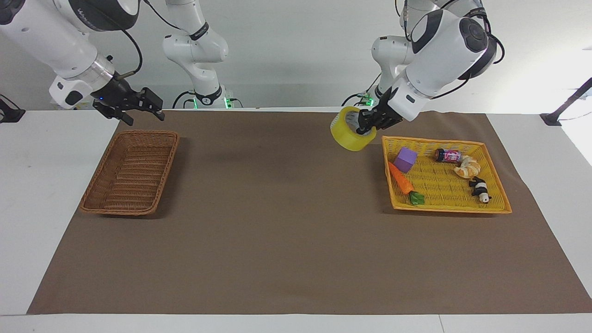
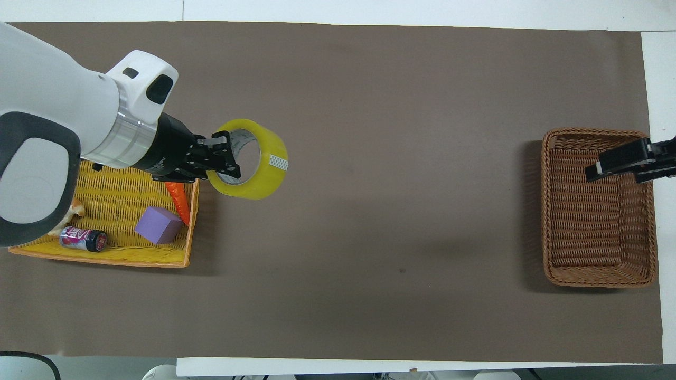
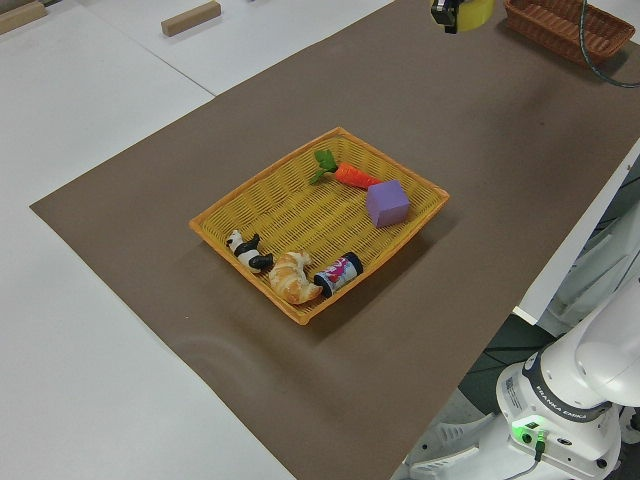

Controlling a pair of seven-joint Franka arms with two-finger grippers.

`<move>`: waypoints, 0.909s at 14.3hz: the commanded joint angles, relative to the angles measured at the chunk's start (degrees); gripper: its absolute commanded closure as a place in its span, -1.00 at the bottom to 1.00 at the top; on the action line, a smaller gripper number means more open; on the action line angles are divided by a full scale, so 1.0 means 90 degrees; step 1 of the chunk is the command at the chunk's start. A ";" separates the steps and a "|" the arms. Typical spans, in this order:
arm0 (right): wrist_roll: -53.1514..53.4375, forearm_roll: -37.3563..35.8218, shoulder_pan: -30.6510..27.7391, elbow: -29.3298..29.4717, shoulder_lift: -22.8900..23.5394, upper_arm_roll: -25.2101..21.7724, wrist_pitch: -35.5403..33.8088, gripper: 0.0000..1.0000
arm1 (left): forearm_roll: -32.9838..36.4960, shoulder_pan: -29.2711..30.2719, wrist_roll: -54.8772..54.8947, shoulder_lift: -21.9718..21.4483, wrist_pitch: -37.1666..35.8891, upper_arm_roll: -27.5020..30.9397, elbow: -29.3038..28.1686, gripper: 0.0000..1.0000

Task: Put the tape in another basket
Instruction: 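Lift the tape with the left gripper while the right gripper approaches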

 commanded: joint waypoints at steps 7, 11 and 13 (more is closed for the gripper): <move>0.0570 0.3946 0.1585 -0.2145 -0.0858 0.0074 0.2696 -0.99 | -0.0131 -0.0386 -0.0540 0.0110 0.0186 0.0090 0.0205 1.00; 0.1179 0.4603 0.2944 -0.2195 -0.0674 0.0084 0.3965 -0.99 | -0.0131 -0.0630 -0.0745 0.0100 0.0244 0.0090 0.0157 1.00; 0.1316 0.4799 0.3257 -0.2195 -0.0566 0.0074 0.4297 -0.99 | -0.0131 -0.0718 -0.0755 0.0090 0.0264 0.0090 0.0137 1.00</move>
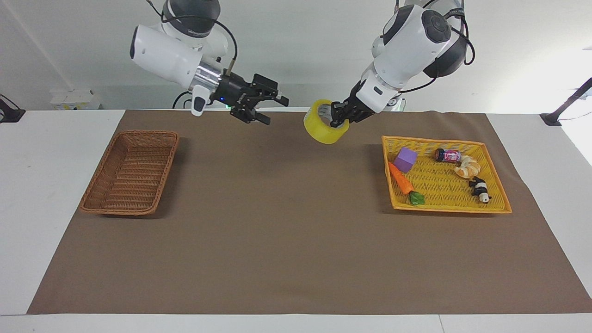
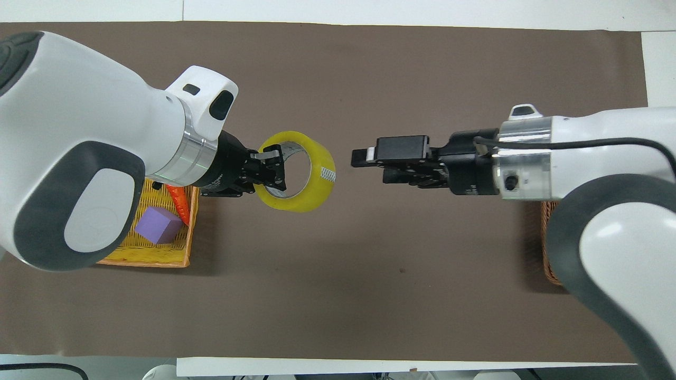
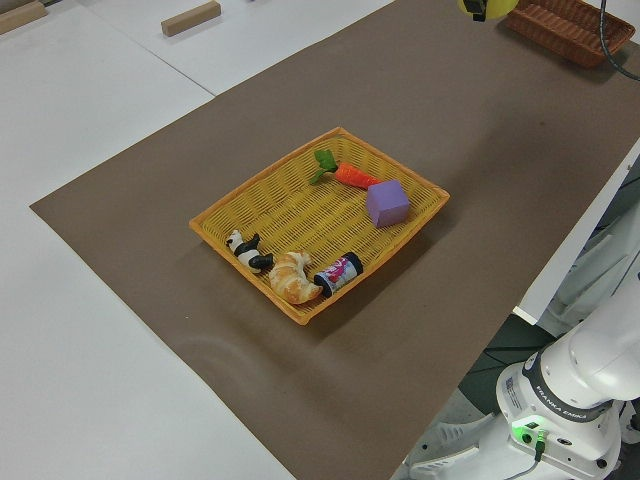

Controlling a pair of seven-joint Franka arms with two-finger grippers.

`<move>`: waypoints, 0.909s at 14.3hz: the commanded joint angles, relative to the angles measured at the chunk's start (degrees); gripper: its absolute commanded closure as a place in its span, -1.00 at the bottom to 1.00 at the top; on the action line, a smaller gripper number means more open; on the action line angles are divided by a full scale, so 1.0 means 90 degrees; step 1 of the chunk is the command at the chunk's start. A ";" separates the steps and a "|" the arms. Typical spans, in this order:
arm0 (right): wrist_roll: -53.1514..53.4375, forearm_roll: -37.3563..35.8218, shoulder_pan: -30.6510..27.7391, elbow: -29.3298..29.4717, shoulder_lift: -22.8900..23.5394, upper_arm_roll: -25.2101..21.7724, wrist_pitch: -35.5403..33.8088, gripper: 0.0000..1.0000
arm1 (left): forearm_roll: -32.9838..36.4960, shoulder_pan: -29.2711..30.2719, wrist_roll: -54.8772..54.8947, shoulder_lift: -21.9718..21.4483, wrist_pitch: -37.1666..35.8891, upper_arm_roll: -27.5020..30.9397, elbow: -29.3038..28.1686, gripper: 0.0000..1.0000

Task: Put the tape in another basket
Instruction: 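Grasp the tape rim with the right gripper beside the left gripper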

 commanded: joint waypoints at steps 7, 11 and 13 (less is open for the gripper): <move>0.0355 0.0369 0.0445 -0.0110 0.0135 -0.0054 0.0351 -0.99 | -0.0094 -0.0163 -0.0212 0.0036 0.0087 0.0083 0.0104 1.00; 0.0277 0.0369 0.0445 -0.0110 0.0125 -0.0054 0.0274 -0.70 | -0.0065 -0.0183 -0.0310 0.0036 0.0096 0.0073 0.0104 1.00; 0.0267 0.0369 0.0445 -0.0110 0.0125 -0.0054 0.0264 -0.20 | -0.0055 -0.0173 -0.0310 0.0036 0.0087 0.0083 0.0104 1.00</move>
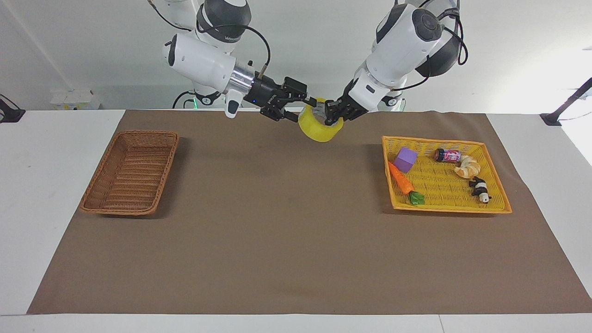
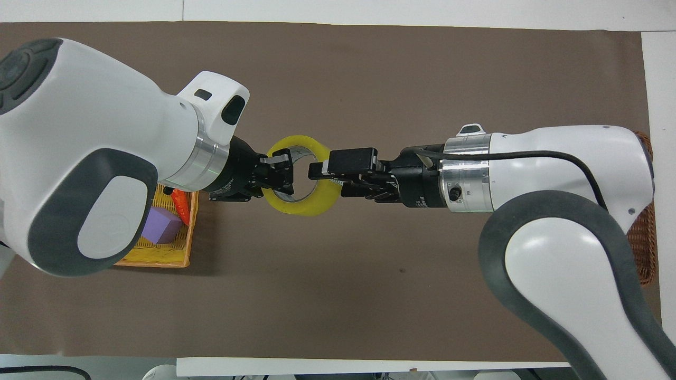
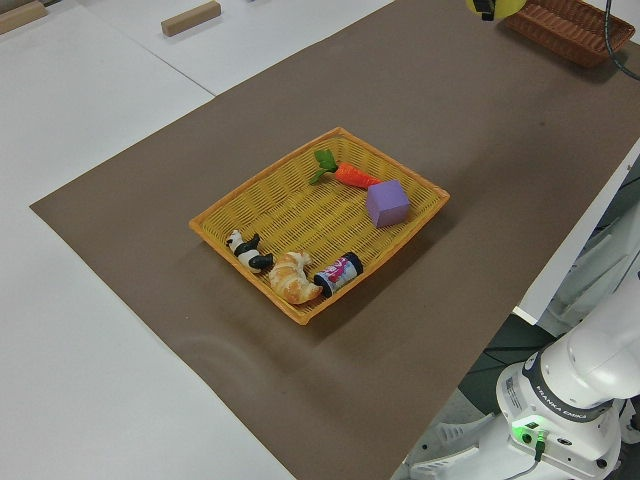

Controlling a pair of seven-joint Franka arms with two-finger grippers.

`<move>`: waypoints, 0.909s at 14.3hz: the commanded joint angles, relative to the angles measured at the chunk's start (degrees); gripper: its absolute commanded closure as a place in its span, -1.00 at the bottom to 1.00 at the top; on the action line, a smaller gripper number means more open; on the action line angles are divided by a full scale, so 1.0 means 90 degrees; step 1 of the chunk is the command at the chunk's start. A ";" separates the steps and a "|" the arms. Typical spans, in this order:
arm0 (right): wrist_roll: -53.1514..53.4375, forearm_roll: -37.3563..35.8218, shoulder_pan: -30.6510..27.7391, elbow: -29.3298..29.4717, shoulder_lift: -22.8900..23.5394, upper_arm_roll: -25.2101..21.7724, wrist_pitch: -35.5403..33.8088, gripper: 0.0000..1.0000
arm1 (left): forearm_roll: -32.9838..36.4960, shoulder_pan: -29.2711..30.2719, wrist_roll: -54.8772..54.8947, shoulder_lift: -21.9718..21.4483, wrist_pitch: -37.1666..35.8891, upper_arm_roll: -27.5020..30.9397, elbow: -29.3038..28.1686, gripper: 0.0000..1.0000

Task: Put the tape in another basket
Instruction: 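Grasp the tape rim with the right gripper beside the left gripper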

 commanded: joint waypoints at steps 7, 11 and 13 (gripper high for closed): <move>-0.0058 0.0129 0.0026 -0.0053 -0.0030 -0.0047 -0.0133 1.00 | -0.0055 -0.0095 -0.0137 0.0029 0.0037 0.0077 0.0104 1.00; -0.0058 0.0129 0.0007 -0.0053 -0.0030 -0.0047 -0.0143 1.00 | -0.0016 -0.0192 -0.0625 -0.0069 -0.0090 0.0077 0.0172 -0.99; -0.0068 0.0119 0.0007 -0.0053 -0.0030 -0.0047 -0.0143 1.00 | 0.0003 -0.0076 -0.0567 -0.0205 -0.0421 0.0183 0.0192 -0.99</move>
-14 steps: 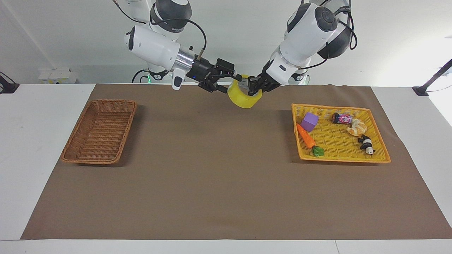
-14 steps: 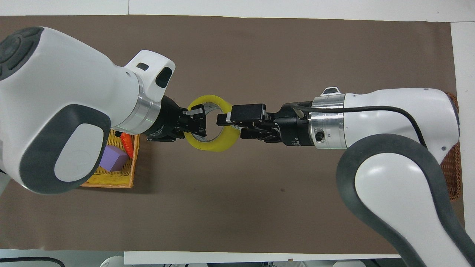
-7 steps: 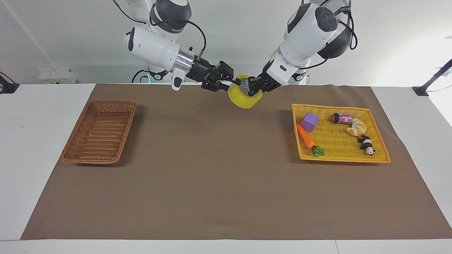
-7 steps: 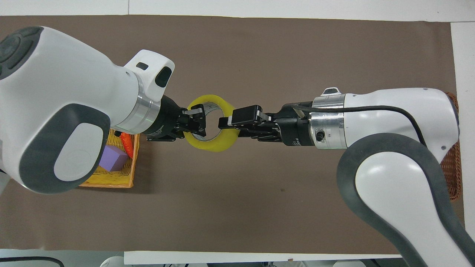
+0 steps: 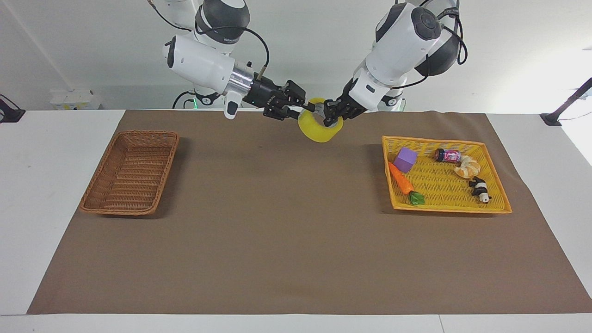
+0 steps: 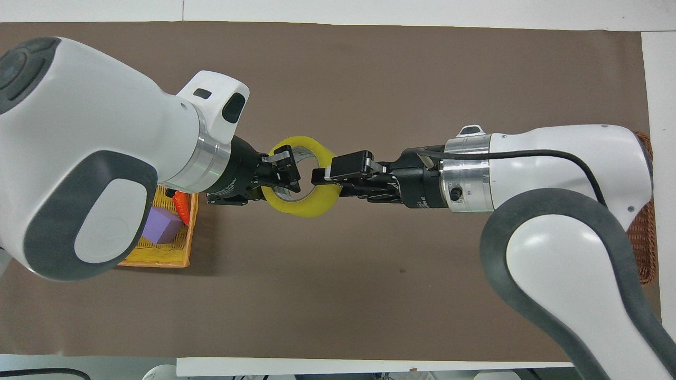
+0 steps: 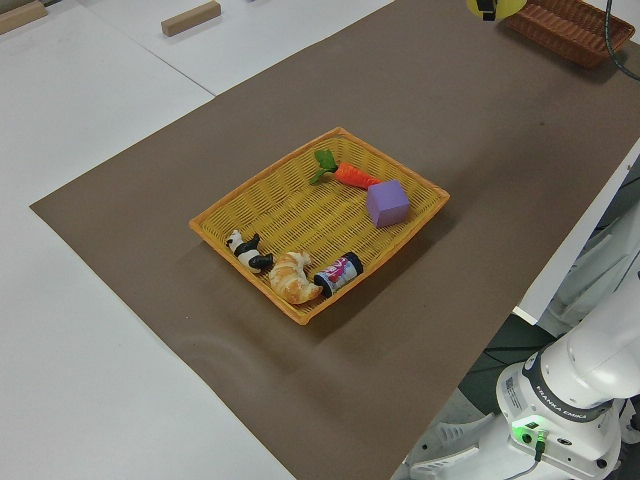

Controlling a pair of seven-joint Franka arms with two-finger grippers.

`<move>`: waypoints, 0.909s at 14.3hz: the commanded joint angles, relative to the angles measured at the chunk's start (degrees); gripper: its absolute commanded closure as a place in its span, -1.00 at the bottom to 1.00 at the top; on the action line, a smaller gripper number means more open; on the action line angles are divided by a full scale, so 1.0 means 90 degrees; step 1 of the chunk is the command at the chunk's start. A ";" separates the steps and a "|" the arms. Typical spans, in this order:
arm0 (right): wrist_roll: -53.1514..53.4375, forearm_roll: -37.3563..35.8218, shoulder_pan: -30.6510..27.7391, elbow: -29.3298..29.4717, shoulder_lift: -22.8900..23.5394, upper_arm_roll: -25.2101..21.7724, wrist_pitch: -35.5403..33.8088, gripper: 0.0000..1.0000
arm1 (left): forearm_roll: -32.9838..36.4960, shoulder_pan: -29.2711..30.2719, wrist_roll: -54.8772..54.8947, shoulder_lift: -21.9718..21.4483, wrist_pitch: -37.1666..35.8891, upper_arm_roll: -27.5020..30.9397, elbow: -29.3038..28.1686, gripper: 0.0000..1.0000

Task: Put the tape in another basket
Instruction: 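Carry the tape with the right gripper while the left gripper withdraws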

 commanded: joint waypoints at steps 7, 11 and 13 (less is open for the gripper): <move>-0.0353 -0.0177 -0.0506 -0.0011 -0.0056 -0.0053 -0.0660 1.00 | 0.1749 0.1768 0.2229 -0.0634 -0.1337 0.0531 -0.0008 -0.99; -0.1542 -0.1085 -0.2526 0.0047 -0.0076 -0.0062 -0.2416 1.00 | 0.2287 0.3000 0.4468 -0.0596 -0.1251 0.0541 0.0020 -0.99; -0.2750 -0.1447 -0.3920 0.0076 0.0157 -0.0072 -0.3509 1.00 | 0.2288 0.3342 0.4599 -0.0596 -0.1231 0.0541 -0.0009 -1.00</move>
